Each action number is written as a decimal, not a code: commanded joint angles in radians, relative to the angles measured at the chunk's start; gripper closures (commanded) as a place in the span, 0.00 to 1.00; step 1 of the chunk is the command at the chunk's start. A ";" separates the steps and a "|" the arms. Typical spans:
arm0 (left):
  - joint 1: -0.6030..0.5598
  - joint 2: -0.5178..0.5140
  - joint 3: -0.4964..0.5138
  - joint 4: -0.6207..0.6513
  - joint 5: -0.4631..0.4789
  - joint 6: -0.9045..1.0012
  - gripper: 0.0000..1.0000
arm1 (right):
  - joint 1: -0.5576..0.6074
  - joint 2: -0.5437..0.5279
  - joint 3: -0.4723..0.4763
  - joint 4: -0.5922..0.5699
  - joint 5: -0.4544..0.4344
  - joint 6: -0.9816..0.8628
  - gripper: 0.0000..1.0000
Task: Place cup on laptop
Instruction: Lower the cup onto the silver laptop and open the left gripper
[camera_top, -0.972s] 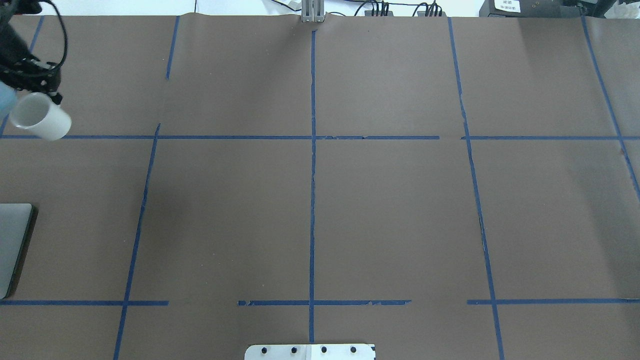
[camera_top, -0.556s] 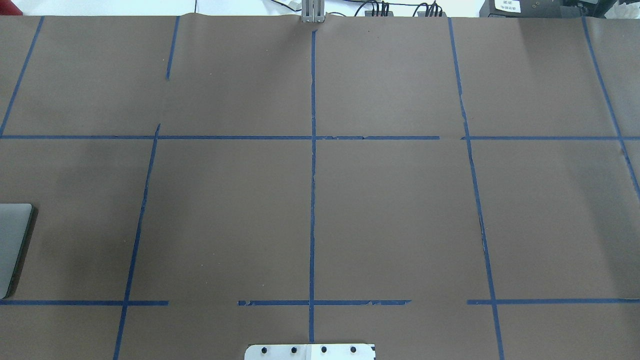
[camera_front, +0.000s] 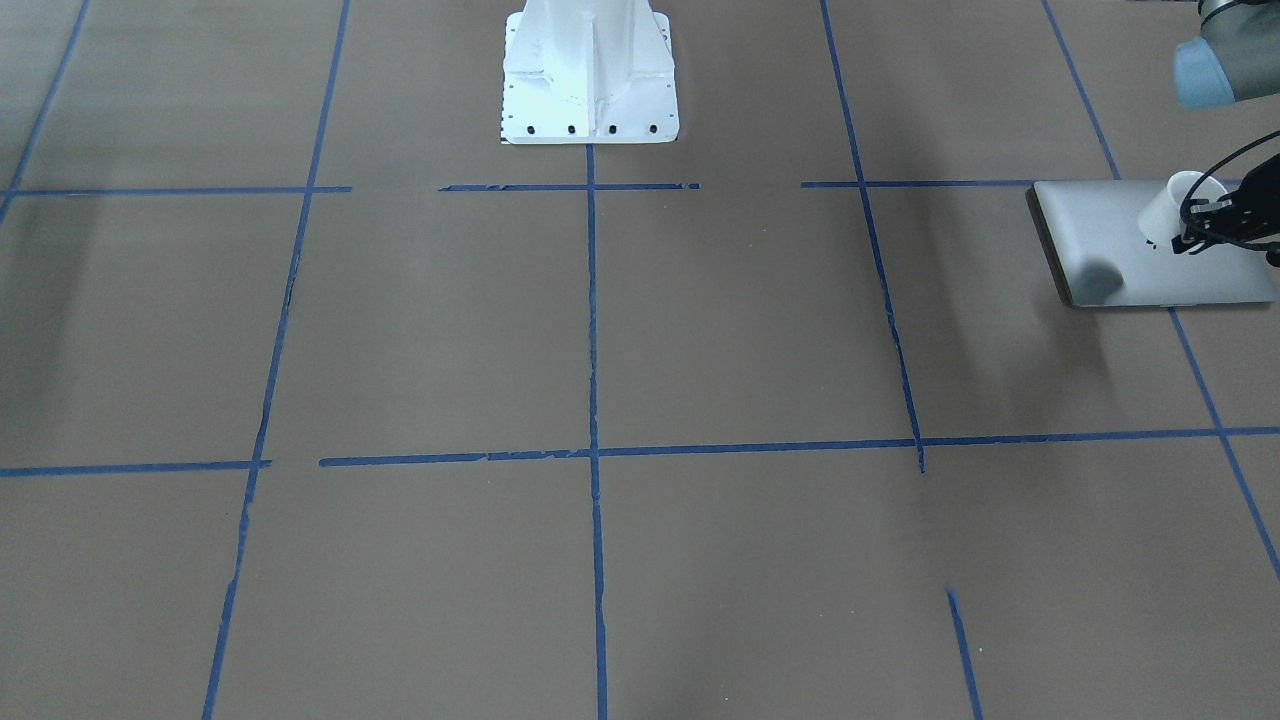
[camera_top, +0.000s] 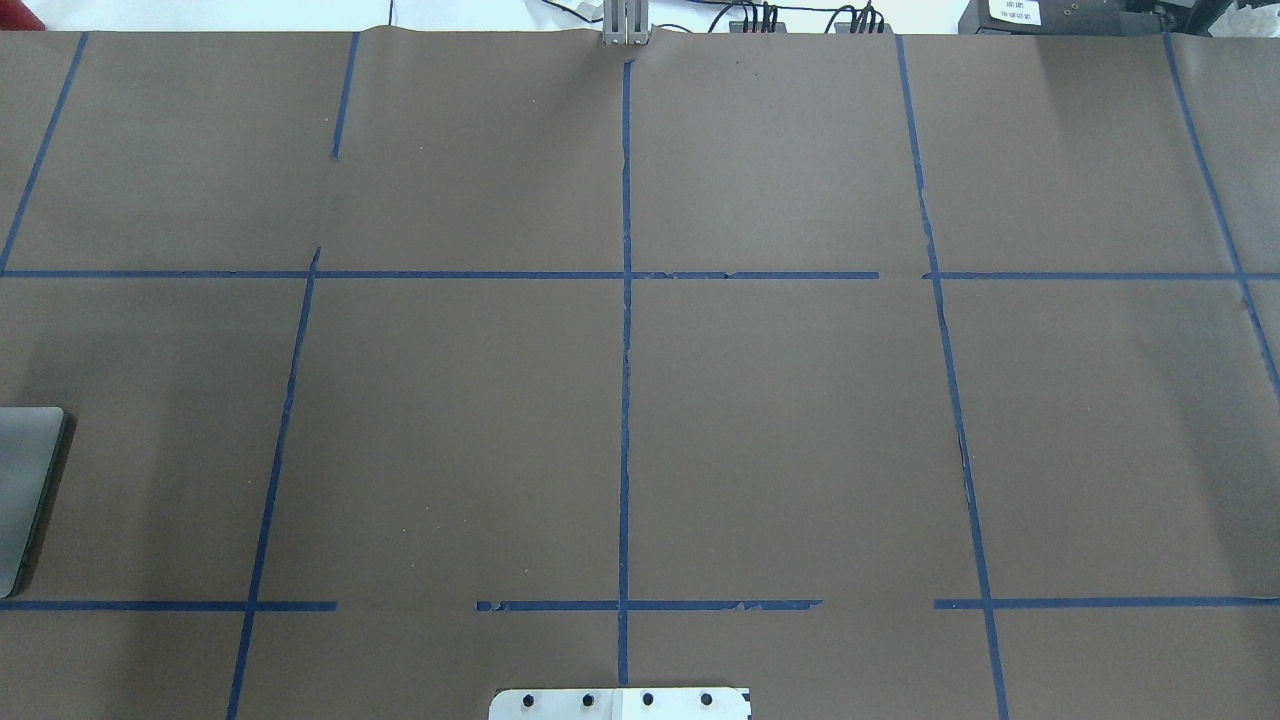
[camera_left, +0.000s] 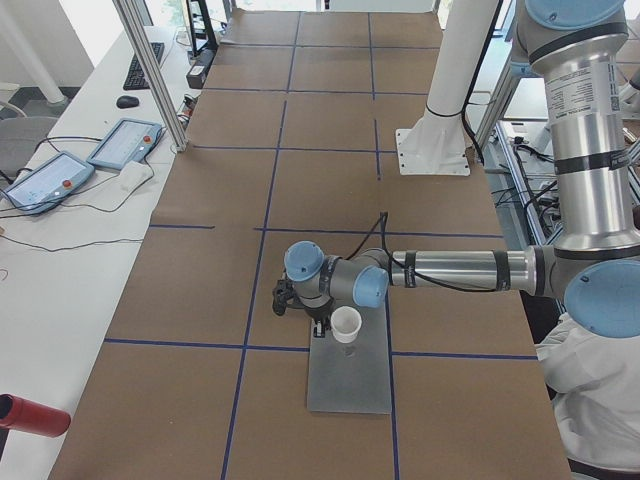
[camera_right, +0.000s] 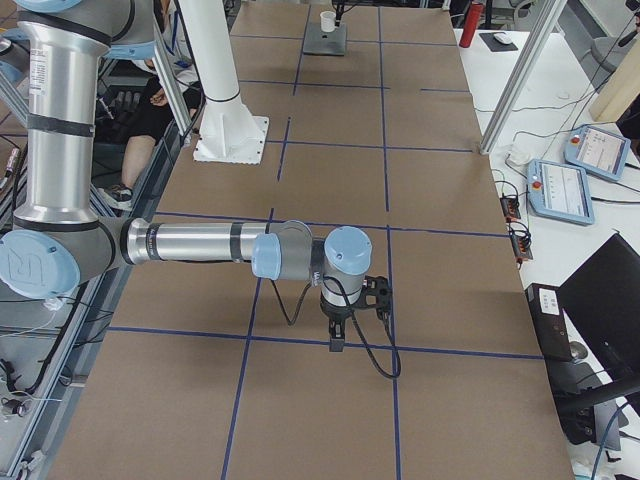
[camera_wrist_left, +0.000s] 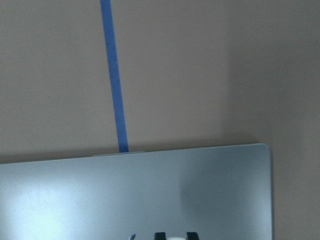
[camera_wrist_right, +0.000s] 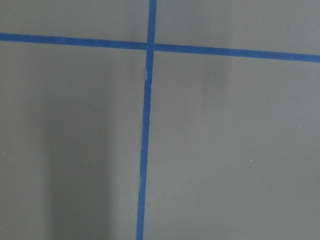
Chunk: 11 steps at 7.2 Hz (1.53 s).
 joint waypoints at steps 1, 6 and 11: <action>0.006 0.005 0.120 -0.189 0.003 -0.067 1.00 | 0.000 0.000 0.000 0.000 0.001 0.000 0.00; 0.026 -0.001 0.129 -0.191 -0.001 -0.084 0.00 | 0.000 0.000 0.000 0.000 0.000 0.000 0.00; -0.217 -0.067 0.034 0.110 -0.001 0.241 0.00 | 0.000 0.000 0.000 0.000 0.001 0.000 0.00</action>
